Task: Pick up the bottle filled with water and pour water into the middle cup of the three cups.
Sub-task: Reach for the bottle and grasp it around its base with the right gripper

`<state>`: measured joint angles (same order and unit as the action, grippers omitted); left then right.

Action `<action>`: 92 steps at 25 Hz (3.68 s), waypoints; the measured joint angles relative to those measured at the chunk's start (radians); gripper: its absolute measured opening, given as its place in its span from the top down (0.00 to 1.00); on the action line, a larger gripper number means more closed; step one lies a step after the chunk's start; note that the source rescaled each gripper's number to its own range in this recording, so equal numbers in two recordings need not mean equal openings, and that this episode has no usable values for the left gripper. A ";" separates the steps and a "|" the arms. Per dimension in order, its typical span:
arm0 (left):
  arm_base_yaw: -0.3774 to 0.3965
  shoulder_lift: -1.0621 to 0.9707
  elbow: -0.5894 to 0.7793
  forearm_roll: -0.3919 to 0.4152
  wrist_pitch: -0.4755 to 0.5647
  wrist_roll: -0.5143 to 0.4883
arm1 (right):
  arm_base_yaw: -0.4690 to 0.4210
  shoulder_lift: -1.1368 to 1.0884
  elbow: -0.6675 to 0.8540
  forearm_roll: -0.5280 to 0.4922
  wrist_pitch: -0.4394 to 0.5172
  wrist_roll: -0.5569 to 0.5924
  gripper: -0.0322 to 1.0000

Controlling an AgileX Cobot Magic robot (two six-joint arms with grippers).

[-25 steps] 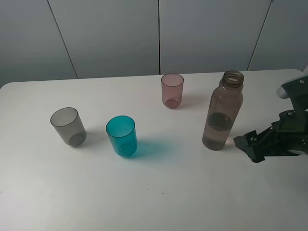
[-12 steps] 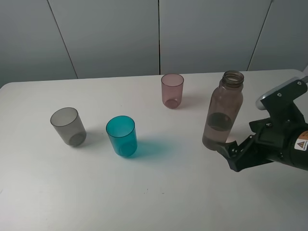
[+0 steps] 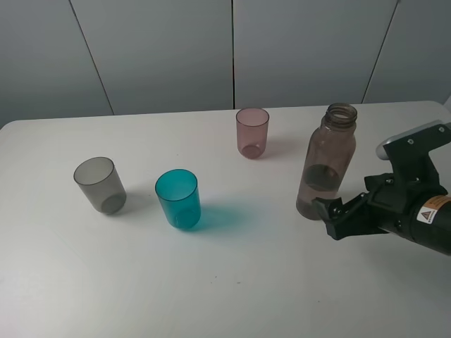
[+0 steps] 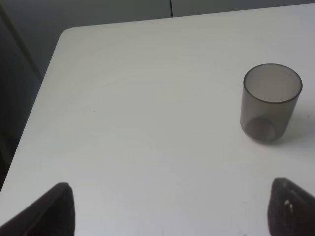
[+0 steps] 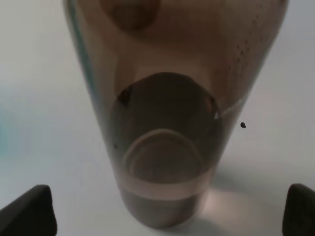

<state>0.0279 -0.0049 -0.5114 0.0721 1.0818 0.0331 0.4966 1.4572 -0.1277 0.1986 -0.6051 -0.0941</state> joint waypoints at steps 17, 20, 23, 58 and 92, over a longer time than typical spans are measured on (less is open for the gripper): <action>0.000 0.000 0.000 0.000 0.000 -0.003 | 0.000 0.279 -0.002 -0.028 -0.376 0.077 0.00; 0.000 0.000 0.000 0.000 0.000 -0.003 | 0.000 0.317 -0.010 -0.028 -0.423 0.077 0.00; 0.000 0.000 0.000 0.000 0.000 -0.003 | 0.000 0.350 -0.039 -0.028 -0.447 0.077 0.00; 0.000 0.000 0.000 0.000 0.000 -0.003 | 0.000 0.532 -0.117 -0.066 -0.597 0.094 0.00; 0.000 0.000 0.000 0.000 0.000 -0.003 | 0.000 0.499 -0.124 -0.030 -0.607 0.119 0.00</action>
<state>0.0279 -0.0049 -0.5114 0.0721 1.0818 0.0299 0.4966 1.9558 -0.2514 0.1681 -1.2118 0.0253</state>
